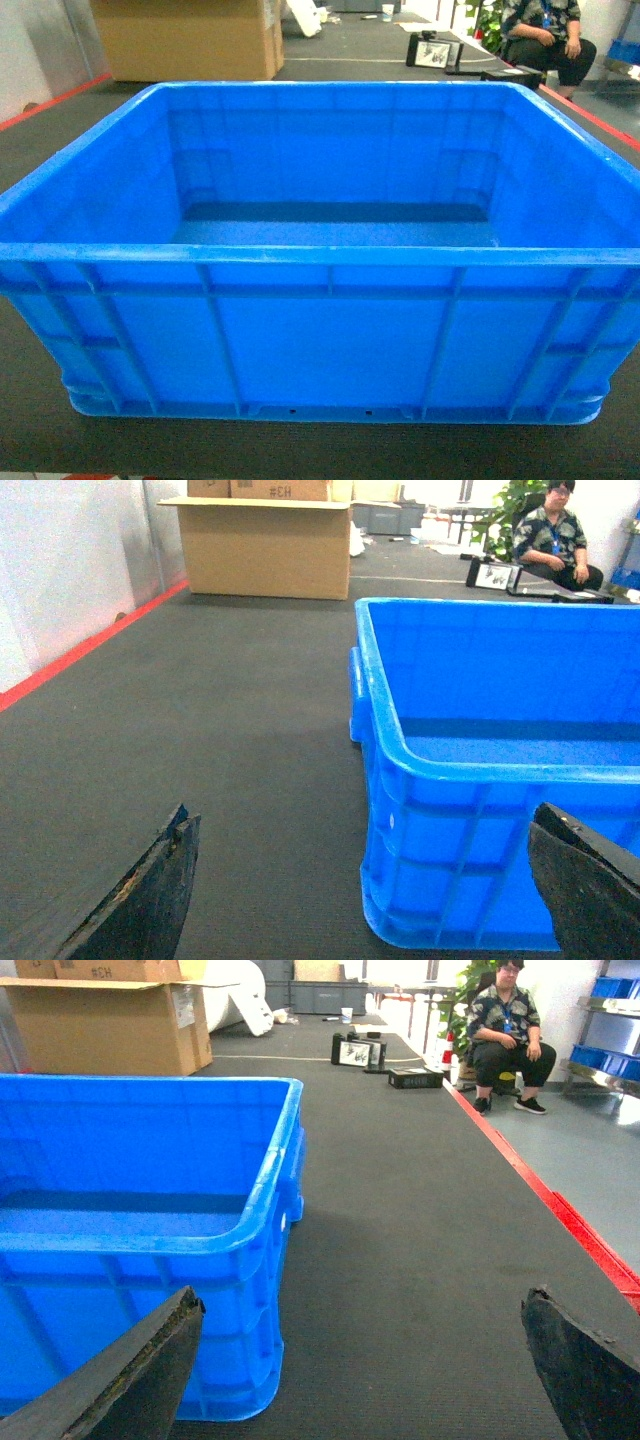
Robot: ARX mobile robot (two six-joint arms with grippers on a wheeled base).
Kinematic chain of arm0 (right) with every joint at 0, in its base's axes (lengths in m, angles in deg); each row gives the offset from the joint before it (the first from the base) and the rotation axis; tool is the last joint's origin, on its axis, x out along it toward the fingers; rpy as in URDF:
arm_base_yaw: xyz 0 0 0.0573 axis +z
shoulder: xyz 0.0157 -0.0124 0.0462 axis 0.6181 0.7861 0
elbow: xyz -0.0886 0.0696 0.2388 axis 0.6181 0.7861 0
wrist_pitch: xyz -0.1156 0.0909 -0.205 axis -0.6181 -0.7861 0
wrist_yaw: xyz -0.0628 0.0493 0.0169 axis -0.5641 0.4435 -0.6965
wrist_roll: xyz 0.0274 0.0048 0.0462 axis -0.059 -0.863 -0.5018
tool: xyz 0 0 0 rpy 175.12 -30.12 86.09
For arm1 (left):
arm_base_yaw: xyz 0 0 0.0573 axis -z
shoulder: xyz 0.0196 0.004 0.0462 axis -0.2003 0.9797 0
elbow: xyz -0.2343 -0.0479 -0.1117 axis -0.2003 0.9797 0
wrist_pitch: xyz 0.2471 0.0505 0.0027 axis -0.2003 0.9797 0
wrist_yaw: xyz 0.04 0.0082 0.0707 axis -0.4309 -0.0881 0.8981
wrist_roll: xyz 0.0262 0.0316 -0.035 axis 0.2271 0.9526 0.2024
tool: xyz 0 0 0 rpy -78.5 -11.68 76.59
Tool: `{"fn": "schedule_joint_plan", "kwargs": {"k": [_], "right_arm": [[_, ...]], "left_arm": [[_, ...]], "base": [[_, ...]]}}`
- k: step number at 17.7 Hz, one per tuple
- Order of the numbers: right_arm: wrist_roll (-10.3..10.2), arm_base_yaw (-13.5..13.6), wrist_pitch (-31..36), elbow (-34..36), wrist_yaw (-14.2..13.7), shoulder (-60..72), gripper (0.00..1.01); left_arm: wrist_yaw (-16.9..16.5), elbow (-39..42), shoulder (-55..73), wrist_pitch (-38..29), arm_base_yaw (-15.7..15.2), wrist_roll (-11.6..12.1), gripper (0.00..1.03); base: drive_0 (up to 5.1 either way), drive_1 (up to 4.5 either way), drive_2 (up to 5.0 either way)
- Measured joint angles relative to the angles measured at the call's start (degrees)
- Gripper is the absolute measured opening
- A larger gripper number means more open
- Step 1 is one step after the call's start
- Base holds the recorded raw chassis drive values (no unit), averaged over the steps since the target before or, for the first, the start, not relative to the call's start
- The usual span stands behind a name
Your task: Place box next to blue box on left shelf
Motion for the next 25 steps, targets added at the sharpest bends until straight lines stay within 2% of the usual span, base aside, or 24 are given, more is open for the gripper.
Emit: {"fn": "schedule_joint_plan", "kwargs": {"k": [25], "right_arm": [[0.0,0.0,0.0,0.0,0.0,0.0,0.98]], "left_arm": [[0.0,0.0,0.0,0.0,0.0,0.0,0.98]], "base": [[0.0,0.0,0.0]]}}
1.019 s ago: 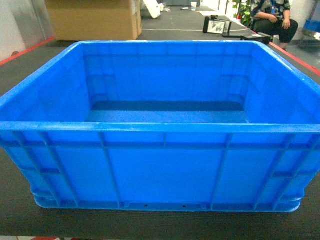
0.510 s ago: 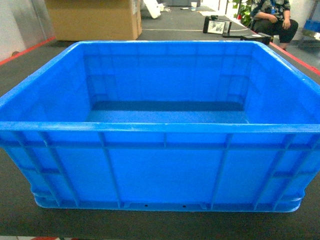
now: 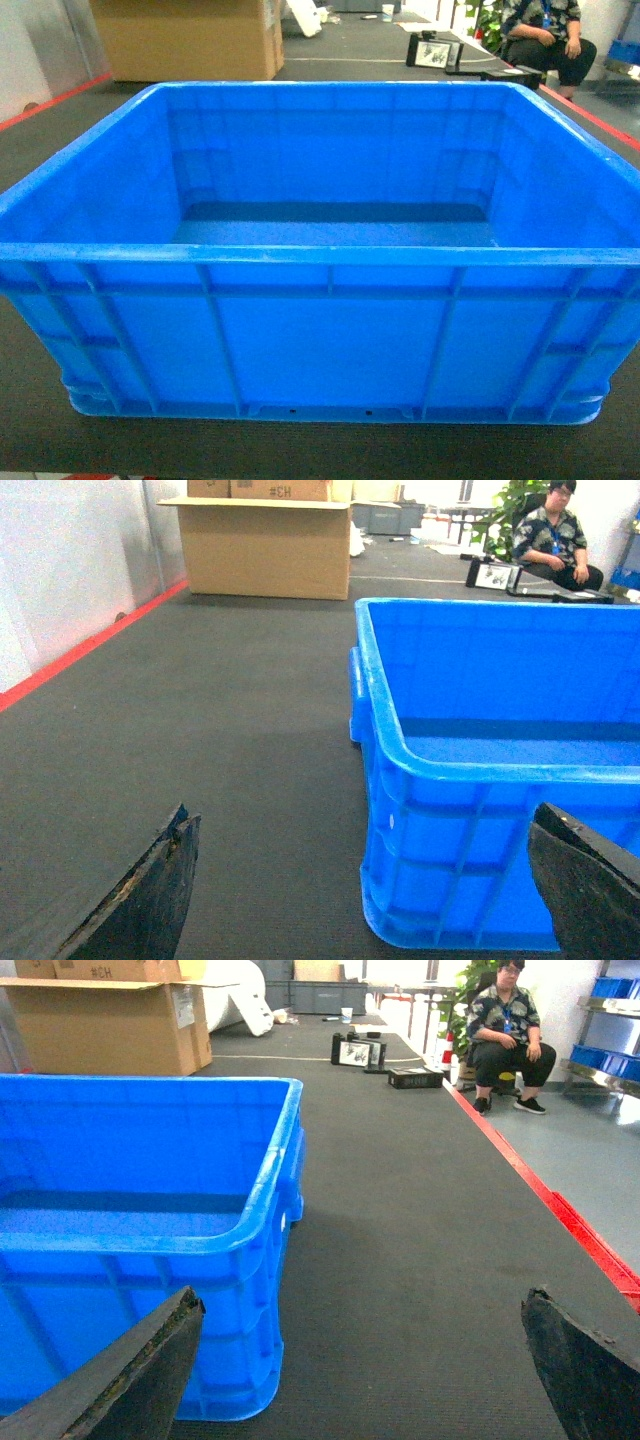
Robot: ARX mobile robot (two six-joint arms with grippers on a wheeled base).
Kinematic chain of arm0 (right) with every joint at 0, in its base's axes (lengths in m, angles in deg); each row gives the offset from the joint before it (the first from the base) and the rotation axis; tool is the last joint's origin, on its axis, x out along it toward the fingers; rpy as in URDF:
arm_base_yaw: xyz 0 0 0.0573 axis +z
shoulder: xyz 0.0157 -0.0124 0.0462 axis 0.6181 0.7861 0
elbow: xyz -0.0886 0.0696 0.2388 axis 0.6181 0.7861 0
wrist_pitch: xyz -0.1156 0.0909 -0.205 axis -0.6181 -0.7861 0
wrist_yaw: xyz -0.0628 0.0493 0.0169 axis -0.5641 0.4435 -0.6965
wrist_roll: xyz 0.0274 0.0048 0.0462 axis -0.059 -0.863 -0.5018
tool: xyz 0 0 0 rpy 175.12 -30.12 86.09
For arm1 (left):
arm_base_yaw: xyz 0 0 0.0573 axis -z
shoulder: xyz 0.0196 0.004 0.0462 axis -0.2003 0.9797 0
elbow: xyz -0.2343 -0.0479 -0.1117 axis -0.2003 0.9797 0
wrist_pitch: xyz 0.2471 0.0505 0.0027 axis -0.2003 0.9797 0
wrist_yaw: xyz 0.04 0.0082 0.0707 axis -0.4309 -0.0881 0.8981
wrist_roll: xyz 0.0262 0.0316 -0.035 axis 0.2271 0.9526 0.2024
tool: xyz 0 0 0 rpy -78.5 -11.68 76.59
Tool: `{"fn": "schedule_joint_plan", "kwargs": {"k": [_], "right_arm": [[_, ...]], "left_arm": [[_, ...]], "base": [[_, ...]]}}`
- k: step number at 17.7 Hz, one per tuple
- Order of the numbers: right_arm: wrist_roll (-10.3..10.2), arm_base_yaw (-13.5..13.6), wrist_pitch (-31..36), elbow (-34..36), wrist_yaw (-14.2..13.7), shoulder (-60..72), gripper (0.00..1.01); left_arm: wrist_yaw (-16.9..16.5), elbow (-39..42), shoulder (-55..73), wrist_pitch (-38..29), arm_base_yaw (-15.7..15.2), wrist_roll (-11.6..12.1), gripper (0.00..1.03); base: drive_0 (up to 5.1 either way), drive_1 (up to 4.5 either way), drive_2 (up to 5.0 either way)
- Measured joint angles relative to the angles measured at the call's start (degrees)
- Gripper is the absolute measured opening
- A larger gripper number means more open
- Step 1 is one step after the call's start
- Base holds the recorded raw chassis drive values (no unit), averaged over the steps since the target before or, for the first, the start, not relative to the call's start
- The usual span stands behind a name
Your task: Place box next to blue box on left shelf
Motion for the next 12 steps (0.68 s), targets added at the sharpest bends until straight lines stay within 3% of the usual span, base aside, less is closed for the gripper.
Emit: {"fn": "schedule_joint_plan", "kwargs": {"k": [4,5,6,7,8,10,11,12], "right_arm": [[0.0,0.0,0.0,0.0,0.0,0.0,0.98],[-0.3,1.3,-3.1,-0.8,-4.1,0.9,0.98],[-0.4,8.0,-4.8,-3.9,-16.3,9.8,0.98],[-0.3,11.3,-1.6,-7.1,-21.7,16.7,0.98],[-0.6,11.6,2.5,-10.9,-24.1,21.8,0.98],[-0.8,11.5,4.7,-13.4,-24.1,25.1,0.98],[-0.7,11.6,6.3,-15.5,-23.2,28.2,0.98],[-0.7,11.7,6.3,-21.1,-20.5,35.5,0.98]], "left_arm": [[0.0,0.0,0.0,0.0,0.0,0.0,0.98],[1.1,0.0,0.2,0.6,0.4,0.0,0.98],[14.6,-1.4,6.1,1.1,6.6,-0.7,0.98],[22.3,-3.4,13.7,-2.6,10.9,-0.8,0.98],[28.2,-5.6,19.8,-6.7,11.8,-1.0,0.98],[28.2,-7.8,24.5,-10.1,10.8,-0.9,0.98],[27.5,-9.3,27.1,-11.6,10.4,-0.9,0.98],[24.5,-15.7,34.7,-13.0,9.9,-0.9,0.98]], "base": [[0.0,0.0,0.0],[0.0,0.0,0.0],[0.0,0.0,0.0],[0.0,0.0,0.0],[0.0,0.0,0.0],[0.0,0.0,0.0],[0.0,0.0,0.0],[0.0,0.0,0.0]]}}
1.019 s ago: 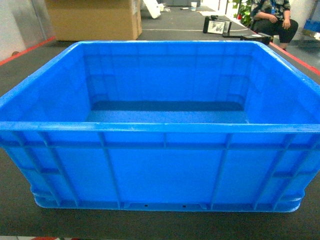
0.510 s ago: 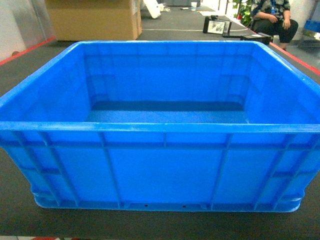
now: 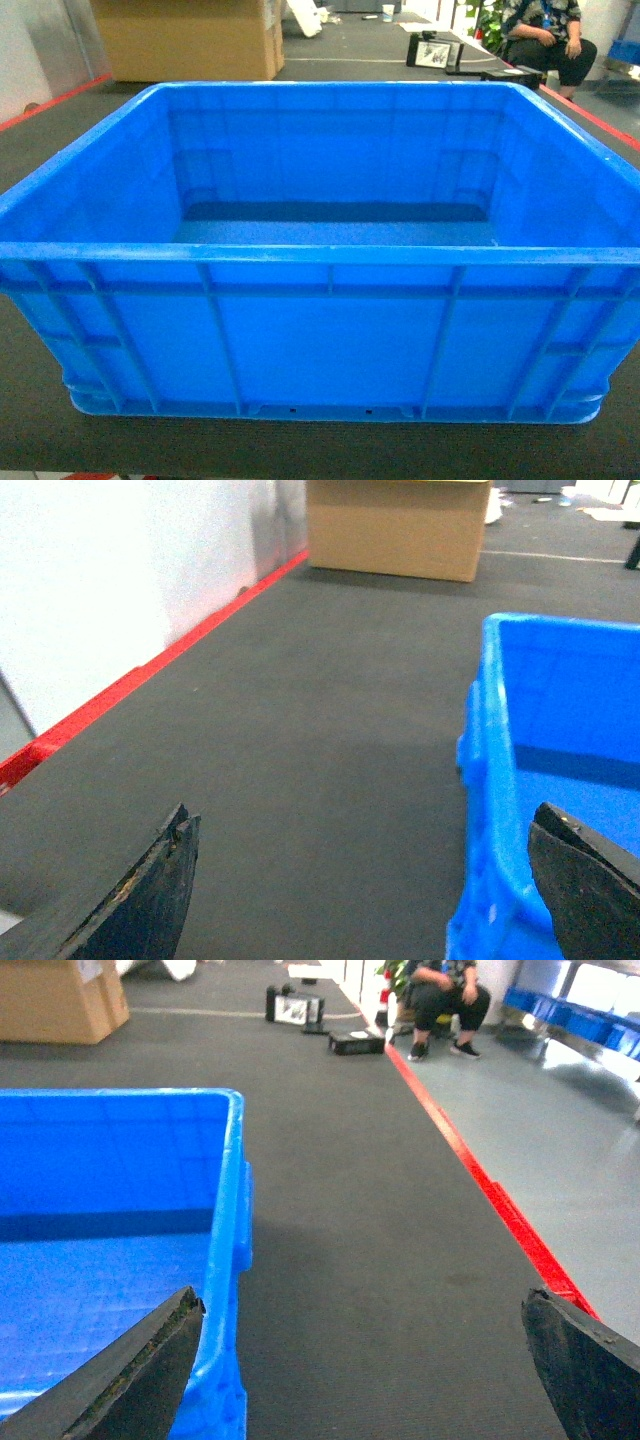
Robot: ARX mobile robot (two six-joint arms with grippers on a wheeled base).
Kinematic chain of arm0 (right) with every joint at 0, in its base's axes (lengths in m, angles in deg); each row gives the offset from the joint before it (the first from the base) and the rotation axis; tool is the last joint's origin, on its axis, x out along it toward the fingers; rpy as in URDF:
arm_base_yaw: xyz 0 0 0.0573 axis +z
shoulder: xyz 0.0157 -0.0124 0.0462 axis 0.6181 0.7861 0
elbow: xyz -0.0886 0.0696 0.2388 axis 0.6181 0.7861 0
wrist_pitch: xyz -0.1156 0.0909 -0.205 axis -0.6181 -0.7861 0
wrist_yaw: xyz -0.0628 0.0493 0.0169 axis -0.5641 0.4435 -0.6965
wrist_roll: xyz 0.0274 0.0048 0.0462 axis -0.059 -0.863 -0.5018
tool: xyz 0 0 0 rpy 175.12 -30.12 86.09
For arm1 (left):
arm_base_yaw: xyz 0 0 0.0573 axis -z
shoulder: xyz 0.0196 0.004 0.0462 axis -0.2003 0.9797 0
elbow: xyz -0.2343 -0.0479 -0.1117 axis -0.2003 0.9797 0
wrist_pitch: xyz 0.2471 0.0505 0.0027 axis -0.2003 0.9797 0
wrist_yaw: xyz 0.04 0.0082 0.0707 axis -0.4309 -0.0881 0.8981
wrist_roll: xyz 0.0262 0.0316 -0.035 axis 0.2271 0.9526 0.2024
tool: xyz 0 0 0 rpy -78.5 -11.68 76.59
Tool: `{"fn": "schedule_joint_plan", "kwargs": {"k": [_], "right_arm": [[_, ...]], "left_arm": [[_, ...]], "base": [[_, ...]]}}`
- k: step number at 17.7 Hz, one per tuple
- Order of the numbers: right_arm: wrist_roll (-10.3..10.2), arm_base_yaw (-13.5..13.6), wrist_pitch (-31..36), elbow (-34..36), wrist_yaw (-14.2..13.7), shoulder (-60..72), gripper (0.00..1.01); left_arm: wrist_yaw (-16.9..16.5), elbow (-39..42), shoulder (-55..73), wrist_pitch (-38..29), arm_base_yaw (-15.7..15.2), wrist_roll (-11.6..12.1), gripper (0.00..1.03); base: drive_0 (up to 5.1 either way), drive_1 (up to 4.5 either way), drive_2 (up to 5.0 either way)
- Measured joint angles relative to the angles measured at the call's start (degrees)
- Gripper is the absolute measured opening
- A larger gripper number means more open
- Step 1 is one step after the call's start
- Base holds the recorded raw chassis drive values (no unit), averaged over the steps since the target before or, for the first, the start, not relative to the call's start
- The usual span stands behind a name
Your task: Place box next to blue box on left shelf
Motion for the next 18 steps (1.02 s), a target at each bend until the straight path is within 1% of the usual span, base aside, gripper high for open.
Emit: {"fn": "schedule_joint_plan", "kwargs": {"k": [1,2,3,4,5,6,7,8,10,11,12,16,17,18], "right_arm": [[-0.5,-0.1,-3.1,-5.7,3.0,5.8,0.98],[-1.8,-0.2,-8.9,-13.3,6.6,13.0,0.98],[-2.7,-0.9,-12.9,-18.6,9.7,18.4,0.98],[-3.9,-1.7,-16.1,-24.3,12.3,24.6,0.98],[-5.0,-2.9,-18.1,-29.8,13.5,31.5,0.98],[-5.5,-3.5,-19.0,-33.3,13.4,36.8,0.98],[-6.0,-3.5,-20.2,-35.8,13.1,41.3,0.98],[-6.8,-3.4,-20.8,-37.3,12.9,45.7,0.98],[-7.4,-3.4,-20.5,-38.0,12.4,49.7,0.98],[-8.0,-3.4,-20.0,-38.2,12.3,51.7,0.98],[-8.9,-3.0,-19.2,-38.2,12.5,53.9,0.98],[-10.1,-3.0,-17.4,-38.1,12.4,58.8,0.98],[-10.1,-3.0,-16.6,-37.7,11.8,59.1,0.95],[-10.1,-3.0,-16.3,-37.5,11.5,59.1,0.86]], "left_arm": [[-2.9,-5.6,6.1,1.2,-0.6,-0.1,0.98],[-5.7,-12.1,13.4,4.4,-1.5,-0.9,0.98],[-8.0,-17.3,19.5,7.8,-2.6,-1.9,0.98],[-8.6,-21.0,24.6,9.0,-3.5,-2.5,0.98],[-9.8,-25.9,30.7,10.6,-4.0,-3.2,0.98],[-10.8,-29.6,35.6,11.8,-4.1,-3.7,0.98],[-11.8,-31.5,38.8,12.2,-4.1,-4.5,0.98],[-11.8,-33.3,43.6,12.0,-3.2,-4.7,0.98],[-12.4,-33.5,48.3,13.0,-2.7,-5.0,0.98],[-12.5,-33.6,50.6,13.1,-2.5,-5.6,0.98],[-12.6,-33.8,52.9,12.8,-2.5,-5.6,0.98],[-12.2,-35.5,57.0,12.0,-2.3,-5.6,0.98],[-12.2,-36.2,57.4,12.3,-2.1,-5.6,0.98],[-12.2,-36.6,57.8,13.1,-2.1,-5.6,0.92]], "base": [[0.0,0.0,0.0],[0.0,0.0,0.0],[0.0,0.0,0.0],[0.0,0.0,0.0],[0.0,0.0,0.0],[0.0,0.0,0.0],[0.0,0.0,0.0],[0.0,0.0,0.0],[0.0,0.0,0.0],[0.0,0.0,0.0],[0.0,0.0,0.0],[0.0,0.0,0.0],[0.0,0.0,0.0],[0.0,0.0,0.0]]}}
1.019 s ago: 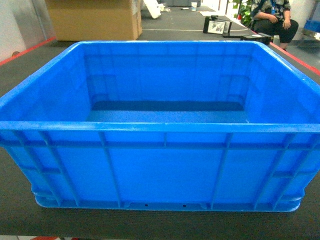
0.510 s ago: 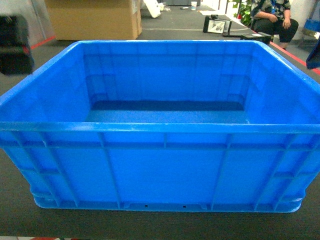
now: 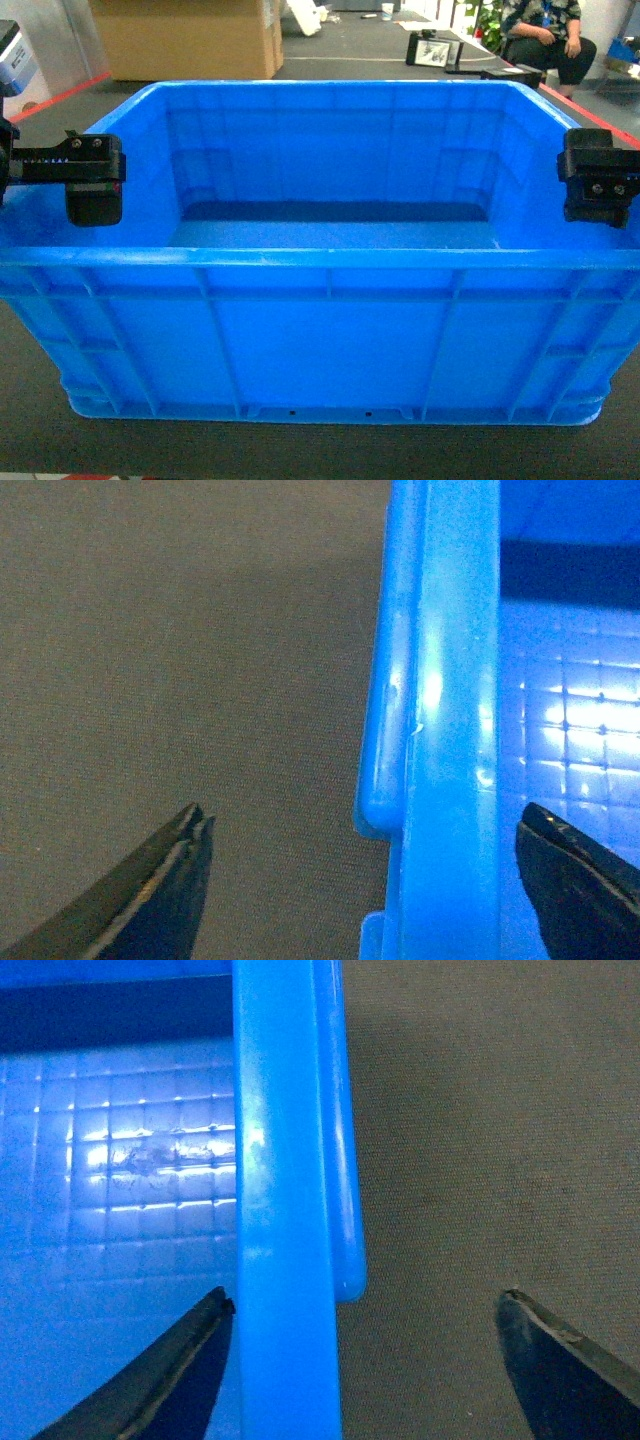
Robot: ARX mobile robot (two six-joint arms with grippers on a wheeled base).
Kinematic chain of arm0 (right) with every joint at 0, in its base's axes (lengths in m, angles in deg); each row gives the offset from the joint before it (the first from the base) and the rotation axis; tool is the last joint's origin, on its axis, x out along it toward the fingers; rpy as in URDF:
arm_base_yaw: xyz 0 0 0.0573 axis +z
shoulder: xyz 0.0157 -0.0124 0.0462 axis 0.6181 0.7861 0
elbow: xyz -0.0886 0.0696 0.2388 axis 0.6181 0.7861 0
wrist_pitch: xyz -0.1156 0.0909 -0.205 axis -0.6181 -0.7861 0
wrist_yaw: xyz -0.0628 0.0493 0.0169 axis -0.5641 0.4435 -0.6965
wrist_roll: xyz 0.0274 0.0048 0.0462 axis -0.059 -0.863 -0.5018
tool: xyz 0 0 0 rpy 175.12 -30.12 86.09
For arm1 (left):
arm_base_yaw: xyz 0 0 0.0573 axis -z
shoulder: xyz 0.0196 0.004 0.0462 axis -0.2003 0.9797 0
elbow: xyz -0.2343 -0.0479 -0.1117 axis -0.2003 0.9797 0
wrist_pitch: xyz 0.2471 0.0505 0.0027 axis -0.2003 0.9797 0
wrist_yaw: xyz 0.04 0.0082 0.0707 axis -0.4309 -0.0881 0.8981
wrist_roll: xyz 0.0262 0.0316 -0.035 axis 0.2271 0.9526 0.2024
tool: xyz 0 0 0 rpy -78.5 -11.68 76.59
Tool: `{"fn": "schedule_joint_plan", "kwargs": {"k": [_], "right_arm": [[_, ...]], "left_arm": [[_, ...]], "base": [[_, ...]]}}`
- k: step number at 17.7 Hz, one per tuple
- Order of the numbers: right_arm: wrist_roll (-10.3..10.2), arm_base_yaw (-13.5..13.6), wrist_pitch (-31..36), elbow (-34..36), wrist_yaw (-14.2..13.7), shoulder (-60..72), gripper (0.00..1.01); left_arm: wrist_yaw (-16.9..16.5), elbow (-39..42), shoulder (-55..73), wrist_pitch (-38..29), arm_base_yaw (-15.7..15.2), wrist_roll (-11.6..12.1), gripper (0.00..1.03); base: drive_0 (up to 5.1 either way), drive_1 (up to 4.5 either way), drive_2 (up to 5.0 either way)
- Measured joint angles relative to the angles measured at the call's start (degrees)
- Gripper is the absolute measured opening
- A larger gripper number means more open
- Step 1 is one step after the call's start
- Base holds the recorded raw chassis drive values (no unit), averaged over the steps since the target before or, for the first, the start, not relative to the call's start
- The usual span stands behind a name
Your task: Place box next to blue box on left shelf
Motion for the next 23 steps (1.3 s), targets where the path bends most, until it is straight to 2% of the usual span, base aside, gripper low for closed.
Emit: {"fn": "schedule_joint_plan", "kwargs": {"k": [2,6,7,9,12,14,16,20,21,22,23], "right_arm": [[0.1,0.0,0.9,0.1,-0.6,0.0,0.66],[1.2,0.3,0.7,0.1,0.3,0.0,0.28],[1.3,0.4,0.6,0.1,0.0,0.0,0.22],[1.2,0.7,1.0,0.3,-0.7,0.0,0.19],[1.3,1.2,2.9,1.9,-2.1,-1.2,0.17],[1.6,1.8,3.9,5.0,-3.4,-4.7,0.16],[3.0,2.7,4.5,9.3,-4.1,-10.9,0.16],[4.9,5.6,6.9,19.3,-7.3,-27.7,0.16],[5.0,6.8,5.6,21.7,-8.5,-31.8,0.16],[4.7,11.5,0.2,28.1,-13.7,-43.1,0.15],[4.6,13.5,-1.4,29.3,-15.7,-46.5,0.15]], "left_arm": [[-1.1,-0.7,0.1,1.9,-0.1,-0.4,0.72],[-2.2,-1.0,-0.2,4.0,-0.1,-0.4,0.34],[-2.8,-1.1,-0.3,4.1,0.0,-0.5,0.25],[-5.0,-1.0,-1.2,4.6,0.2,-2.4,0.09],[-4.9,0.4,-3.0,4.7,0.9,-3.0,0.07],[-3.2,2.8,-7.2,6.3,2.7,-3.6,0.07],[-0.8,6.6,-14.4,8.2,4.6,-4.1,0.06],[5.7,15.1,-31.3,8.6,9.6,-4.7,0.06],[7.0,17.5,-35.0,9.8,10.4,-5.0,0.06],[10.1,24.1,-45.4,15.3,14.5,-7.8,0.06],[10.9,25.4,-49.0,17.2,15.1,-8.6,0.06]], "base": [[0.0,0.0,0.0],[0.0,0.0,0.0],[0.0,0.0,0.0],[0.0,0.0,0.0],[0.0,0.0,0.0],[0.0,0.0,0.0],[0.0,0.0,0.0],[0.0,0.0,0.0],[0.0,0.0,0.0],[0.0,0.0,0.0],[0.0,0.0,0.0]]}}
